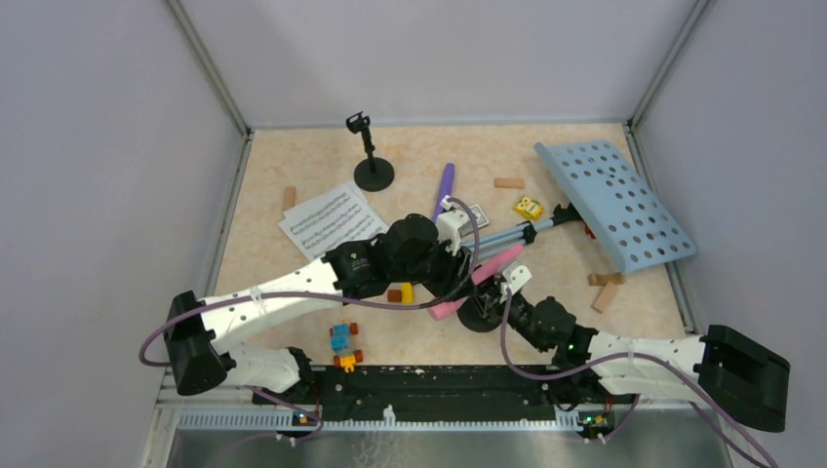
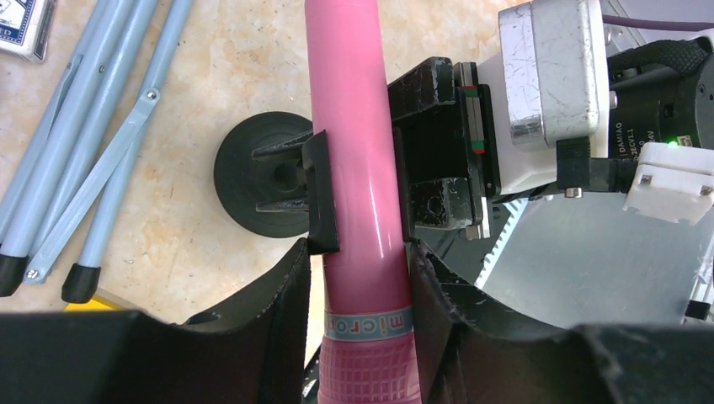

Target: Pack up the instrument practice props

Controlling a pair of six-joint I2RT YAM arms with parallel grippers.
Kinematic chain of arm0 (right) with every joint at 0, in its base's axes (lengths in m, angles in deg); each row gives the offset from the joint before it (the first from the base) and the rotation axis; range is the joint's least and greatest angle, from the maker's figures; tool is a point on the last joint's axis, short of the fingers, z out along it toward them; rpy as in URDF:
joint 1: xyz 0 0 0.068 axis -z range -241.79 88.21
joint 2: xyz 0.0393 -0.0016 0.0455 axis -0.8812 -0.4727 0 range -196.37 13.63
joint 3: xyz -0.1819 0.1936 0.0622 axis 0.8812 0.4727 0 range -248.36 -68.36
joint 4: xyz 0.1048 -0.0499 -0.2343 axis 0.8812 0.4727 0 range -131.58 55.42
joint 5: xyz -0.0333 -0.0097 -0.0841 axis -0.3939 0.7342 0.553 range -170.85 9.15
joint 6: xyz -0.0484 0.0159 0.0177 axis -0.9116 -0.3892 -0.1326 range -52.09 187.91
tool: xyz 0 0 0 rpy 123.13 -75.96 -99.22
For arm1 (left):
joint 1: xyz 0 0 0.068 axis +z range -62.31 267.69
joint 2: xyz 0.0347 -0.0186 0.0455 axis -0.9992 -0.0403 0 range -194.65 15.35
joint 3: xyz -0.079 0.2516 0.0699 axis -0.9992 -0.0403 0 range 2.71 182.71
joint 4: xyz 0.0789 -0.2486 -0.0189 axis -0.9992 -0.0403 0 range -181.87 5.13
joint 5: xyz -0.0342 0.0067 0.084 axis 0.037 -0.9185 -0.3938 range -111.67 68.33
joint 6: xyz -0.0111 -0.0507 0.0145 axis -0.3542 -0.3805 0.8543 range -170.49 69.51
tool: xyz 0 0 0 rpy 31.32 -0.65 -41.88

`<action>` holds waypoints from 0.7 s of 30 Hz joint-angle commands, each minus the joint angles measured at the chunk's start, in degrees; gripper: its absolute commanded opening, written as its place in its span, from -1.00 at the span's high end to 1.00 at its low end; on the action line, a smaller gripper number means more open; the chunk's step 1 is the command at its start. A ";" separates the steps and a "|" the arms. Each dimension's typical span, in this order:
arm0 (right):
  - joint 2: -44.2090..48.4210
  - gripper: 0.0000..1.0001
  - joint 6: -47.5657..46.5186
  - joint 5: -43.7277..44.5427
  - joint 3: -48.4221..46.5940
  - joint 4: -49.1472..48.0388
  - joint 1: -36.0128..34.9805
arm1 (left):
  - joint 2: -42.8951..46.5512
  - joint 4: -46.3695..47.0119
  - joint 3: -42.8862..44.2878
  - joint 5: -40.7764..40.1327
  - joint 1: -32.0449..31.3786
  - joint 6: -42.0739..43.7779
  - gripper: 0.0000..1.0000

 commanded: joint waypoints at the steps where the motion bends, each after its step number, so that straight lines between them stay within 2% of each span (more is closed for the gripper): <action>1: 2.77 1.00 1.69 5.52 -1.60 -5.36 -0.52 | 1.74 -0.23 -0.74 2.12 -0.02 1.28 0.69; 6: 3.13 1.00 3.31 14.40 -3.53 -0.68 -0.49 | 2.48 -3.53 -1.94 3.40 -0.07 1.13 1.00; 9: 3.32 1.00 3.78 17.46 -3.85 0.33 -0.54 | 2.82 -5.73 -2.14 4.15 -0.08 1.20 1.00; 16: 3.28 1.00 4.50 18.62 -3.47 0.61 -0.46 | 2.53 -7.36 -2.15 6.84 -0.08 1.56 1.00; 17: 3.36 1.00 4.55 18.82 -3.30 0.60 -0.41 | 2.31 -7.59 -2.06 7.15 -0.09 1.65 0.94; 18: 3.50 1.00 4.59 18.70 -3.22 0.53 -0.41 | 2.18 -7.68 -1.99 7.33 -0.09 1.78 0.80; 21: 3.50 1.00 4.68 16.96 -3.13 -0.15 -0.41 | 1.51 -7.22 -1.79 7.75 -0.08 1.84 0.28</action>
